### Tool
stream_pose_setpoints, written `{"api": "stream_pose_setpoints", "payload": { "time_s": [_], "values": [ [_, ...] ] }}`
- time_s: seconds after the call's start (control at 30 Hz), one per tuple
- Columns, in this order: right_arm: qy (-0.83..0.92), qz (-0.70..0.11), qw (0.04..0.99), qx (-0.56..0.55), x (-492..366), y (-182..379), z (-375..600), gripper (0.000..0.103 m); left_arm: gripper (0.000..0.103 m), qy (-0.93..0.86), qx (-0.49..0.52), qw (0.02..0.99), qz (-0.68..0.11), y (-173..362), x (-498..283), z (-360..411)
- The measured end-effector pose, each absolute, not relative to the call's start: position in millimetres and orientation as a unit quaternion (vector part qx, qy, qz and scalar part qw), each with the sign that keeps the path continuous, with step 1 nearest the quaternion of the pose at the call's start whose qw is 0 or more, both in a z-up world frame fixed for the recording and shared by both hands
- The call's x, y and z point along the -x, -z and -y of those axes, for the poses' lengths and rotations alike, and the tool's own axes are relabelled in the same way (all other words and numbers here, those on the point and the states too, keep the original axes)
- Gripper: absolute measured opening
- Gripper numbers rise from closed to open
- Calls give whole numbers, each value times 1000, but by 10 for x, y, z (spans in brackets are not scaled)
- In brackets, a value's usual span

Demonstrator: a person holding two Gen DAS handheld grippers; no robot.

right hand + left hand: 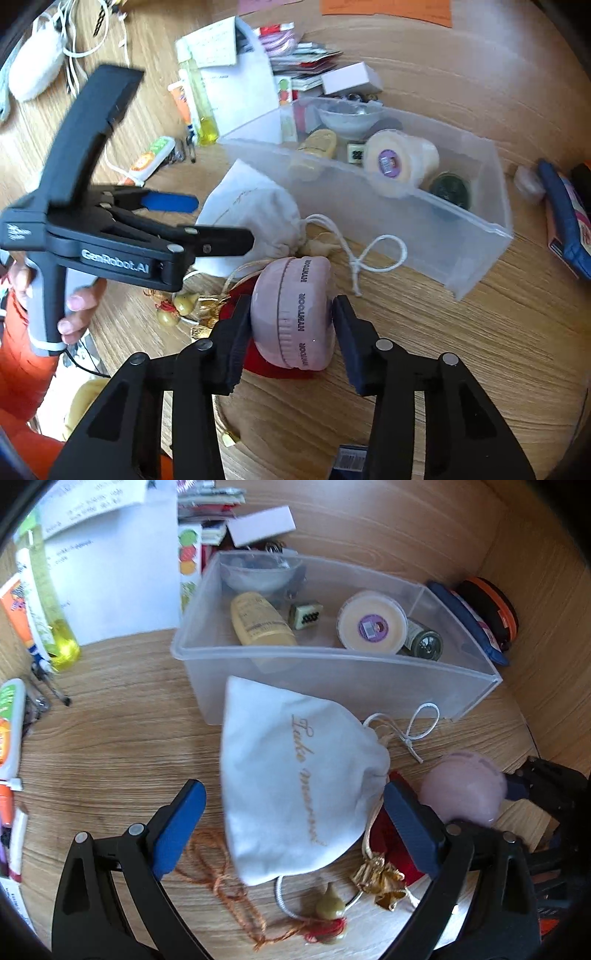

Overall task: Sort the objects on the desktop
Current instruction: 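Grasp the white drawstring pouch with the left gripper while the right grasps the pink container, then lift the white pouch and pink container and carry both over the box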

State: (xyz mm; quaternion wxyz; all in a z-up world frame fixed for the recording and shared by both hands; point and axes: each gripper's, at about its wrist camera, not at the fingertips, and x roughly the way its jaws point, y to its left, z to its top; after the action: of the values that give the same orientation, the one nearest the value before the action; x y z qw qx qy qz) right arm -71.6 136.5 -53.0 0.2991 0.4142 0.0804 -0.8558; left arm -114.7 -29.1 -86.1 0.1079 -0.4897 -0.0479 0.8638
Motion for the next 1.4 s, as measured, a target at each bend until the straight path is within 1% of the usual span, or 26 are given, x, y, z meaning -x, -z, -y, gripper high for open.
{"api": "stream_pose_setpoints", "payload": {
  "time_s": [0.2, 0.37, 0.4, 0.43, 0.47, 0.5, 0.63, 0.7, 0.8, 0.83, 1.1, 1.4],
  "values": [
    [866, -48, 290, -405, 791, 363, -1646, 40, 98, -849, 513, 114, 54, 987, 1268, 223],
    [873, -41, 279, -397, 818, 269, -1821, 40, 98, -852, 508, 109, 64, 991, 1355, 209],
    [873, -40, 278, -397, 819, 263, -1846, 40, 97, -854, 505, 109, 65, 992, 1358, 203],
    [874, -39, 277, -398, 831, 265, -1868, 40, 93, -856, 500, 114, 65, 988, 1357, 189],
    [874, -38, 276, -399, 842, 270, -1886, 40, 83, -857, 497, 120, 65, 978, 1356, 176],
    [874, -36, 275, -400, 840, 271, -1906, 40, 75, -856, 496, 129, 64, 966, 1346, 155],
    [871, -28, 273, -407, 887, 310, -1946, 40, 66, -861, 487, 138, 51, 932, 1306, 109],
    [871, -28, 271, -408, 892, 308, -1959, 40, 56, -863, 483, 141, 50, 897, 1280, 113],
    [872, -25, 271, -407, 900, 293, -1956, 40, 46, -868, 474, 143, 41, 841, 1236, 108],
    [872, -24, 271, -406, 903, 285, -1958, 40, 45, -870, 471, 142, 37, 818, 1211, 105],
    [874, -22, 273, -402, 912, 227, -1929, 40, 43, -882, 446, 145, 44, 646, 1100, 113],
    [875, -7, 274, -400, 933, 166, -1936, 40, 43, -903, 401, 143, 58, 279, 900, 324]
  ]
}}
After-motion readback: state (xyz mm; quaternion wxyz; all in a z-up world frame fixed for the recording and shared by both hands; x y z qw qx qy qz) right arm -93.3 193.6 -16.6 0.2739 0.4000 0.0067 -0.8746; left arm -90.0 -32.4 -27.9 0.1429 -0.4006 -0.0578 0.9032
